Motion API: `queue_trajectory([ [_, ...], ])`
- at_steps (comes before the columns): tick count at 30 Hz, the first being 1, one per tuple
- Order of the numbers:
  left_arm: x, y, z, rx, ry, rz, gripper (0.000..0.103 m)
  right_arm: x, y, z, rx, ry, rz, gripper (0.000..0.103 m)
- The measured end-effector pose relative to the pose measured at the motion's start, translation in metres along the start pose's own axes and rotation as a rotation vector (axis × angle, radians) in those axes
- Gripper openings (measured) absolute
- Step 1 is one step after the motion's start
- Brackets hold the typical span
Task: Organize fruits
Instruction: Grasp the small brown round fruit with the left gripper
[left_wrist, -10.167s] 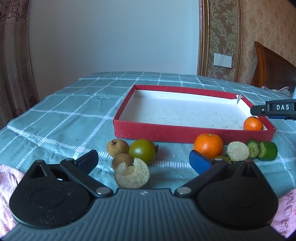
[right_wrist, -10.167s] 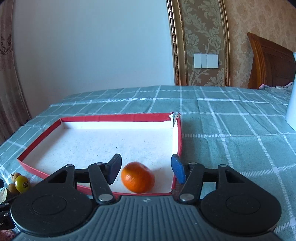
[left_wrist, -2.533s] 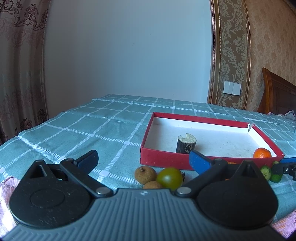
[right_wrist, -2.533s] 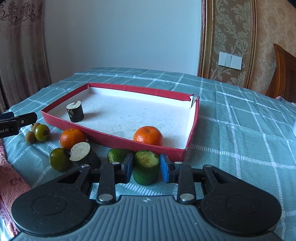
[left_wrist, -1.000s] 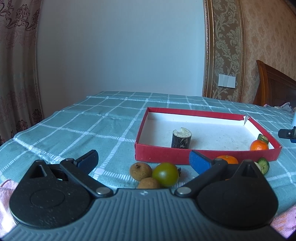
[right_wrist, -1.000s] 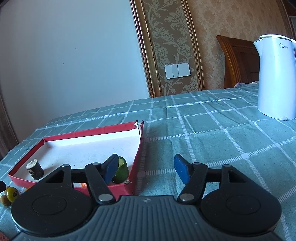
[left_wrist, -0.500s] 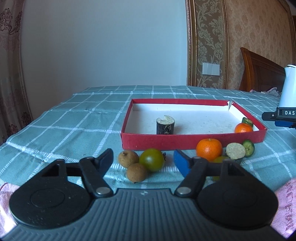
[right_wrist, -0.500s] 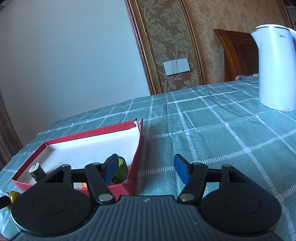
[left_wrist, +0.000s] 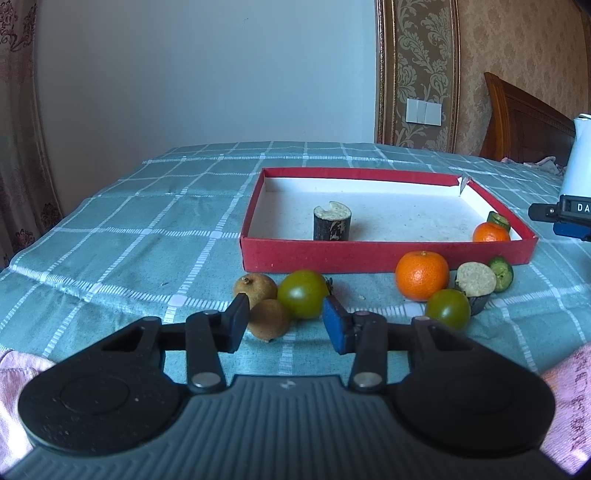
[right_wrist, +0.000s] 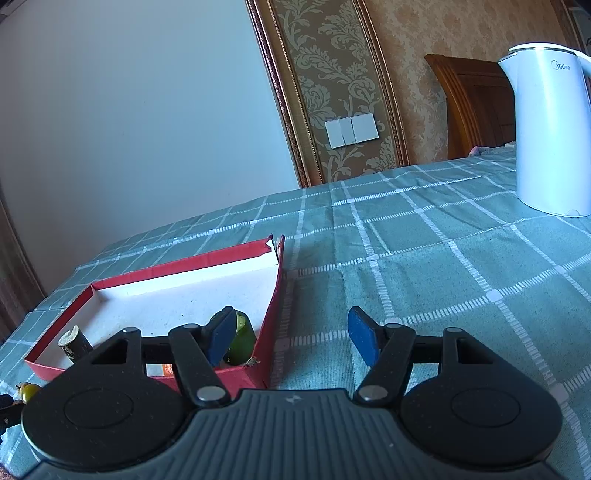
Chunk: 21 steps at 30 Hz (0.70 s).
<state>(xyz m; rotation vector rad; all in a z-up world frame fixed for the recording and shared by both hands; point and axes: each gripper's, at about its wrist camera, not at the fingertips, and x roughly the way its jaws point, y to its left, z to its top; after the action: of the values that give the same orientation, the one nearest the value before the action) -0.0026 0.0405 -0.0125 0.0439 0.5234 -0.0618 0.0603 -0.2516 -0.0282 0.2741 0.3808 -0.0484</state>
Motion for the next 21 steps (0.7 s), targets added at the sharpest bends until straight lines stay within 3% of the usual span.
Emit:
queue_trajectory([
  [7,0.002,0.004,-0.004,-0.023,0.005,-0.014,0.037,0.0,0.0,0.0,0.005,0.003,-0.002,0.066],
  [11,0.005,0.001,-0.004,-0.02,0.023,-0.017,0.023,0.001,0.0,0.0,0.007,0.004,-0.002,0.066],
  [21,-0.005,-0.003,0.006,-0.047,0.006,-0.02,0.023,0.001,-0.001,0.0,0.007,0.002,-0.001,0.066],
])
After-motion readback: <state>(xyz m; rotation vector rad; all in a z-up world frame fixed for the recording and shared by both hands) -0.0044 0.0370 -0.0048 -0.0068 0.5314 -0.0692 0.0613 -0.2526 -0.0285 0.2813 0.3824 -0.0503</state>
